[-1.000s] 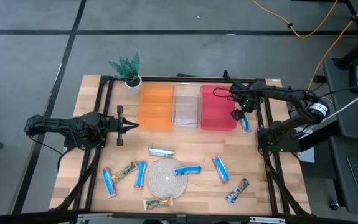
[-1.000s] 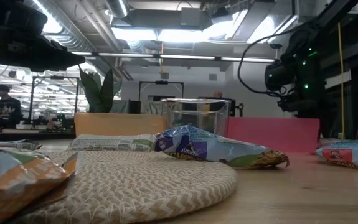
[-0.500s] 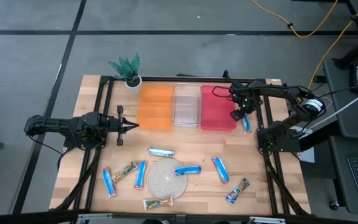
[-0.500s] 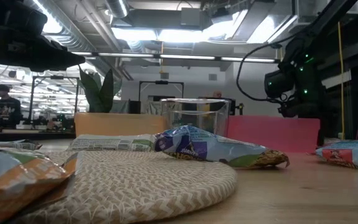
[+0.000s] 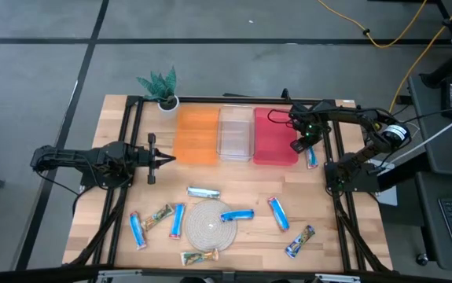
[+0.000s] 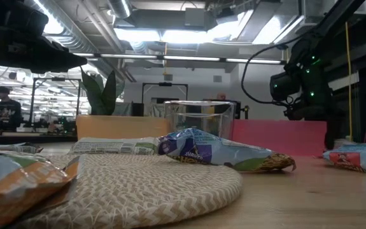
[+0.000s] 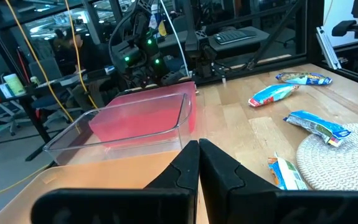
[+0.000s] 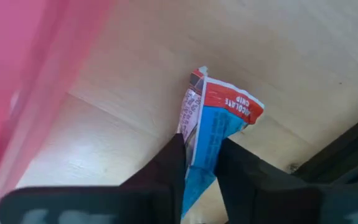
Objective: Pick and place Granola Bars by type
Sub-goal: Put the red granola bar into the pink bin
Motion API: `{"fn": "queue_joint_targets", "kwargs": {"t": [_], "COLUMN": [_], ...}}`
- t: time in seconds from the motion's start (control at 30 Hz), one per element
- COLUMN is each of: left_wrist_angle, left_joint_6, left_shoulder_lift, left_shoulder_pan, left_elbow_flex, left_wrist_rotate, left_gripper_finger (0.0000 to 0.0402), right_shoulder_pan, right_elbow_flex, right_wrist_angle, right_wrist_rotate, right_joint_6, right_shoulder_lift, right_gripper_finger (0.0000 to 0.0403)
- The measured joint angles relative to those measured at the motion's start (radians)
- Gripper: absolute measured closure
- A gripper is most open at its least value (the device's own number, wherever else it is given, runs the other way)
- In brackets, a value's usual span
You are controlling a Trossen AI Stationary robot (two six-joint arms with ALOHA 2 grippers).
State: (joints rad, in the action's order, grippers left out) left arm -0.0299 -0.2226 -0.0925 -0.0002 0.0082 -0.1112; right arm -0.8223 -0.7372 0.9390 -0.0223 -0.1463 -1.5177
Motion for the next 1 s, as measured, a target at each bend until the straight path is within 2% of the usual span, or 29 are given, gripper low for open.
{"fn": "queue_joint_targets", "kwargs": {"t": [0.5,0.63,0.8,1.0], "left_wrist_angle": [0.0,0.0,0.0,0.0], "left_joint_6": [0.0,0.0,0.0,0.0], "left_shoulder_lift": [0.0,0.0,0.0,0.0], "left_shoulder_pan": [0.0,0.0,0.0,0.0], "left_elbow_flex": [0.0,0.0,0.0,0.0], "left_wrist_rotate": [0.0,0.0,0.0,0.0], "left_gripper_finger": [0.0398,0.0398,0.0397,0.0398], "right_shoulder_pan": [0.0,0.0,-0.001,0.002], "right_elbow_flex": [-0.091,-0.134,-0.207,-0.32], "right_wrist_angle": [0.13,0.167,0.245,0.27], "right_wrist_rotate": [-0.002,-0.021,-0.142,-0.102], "right_joint_6": [0.047,0.047,0.047,0.056], "right_shoulder_lift": [0.042,0.096,0.189,0.326], "right_gripper_finger": [0.0335,0.0335,0.0335,0.0335]}}
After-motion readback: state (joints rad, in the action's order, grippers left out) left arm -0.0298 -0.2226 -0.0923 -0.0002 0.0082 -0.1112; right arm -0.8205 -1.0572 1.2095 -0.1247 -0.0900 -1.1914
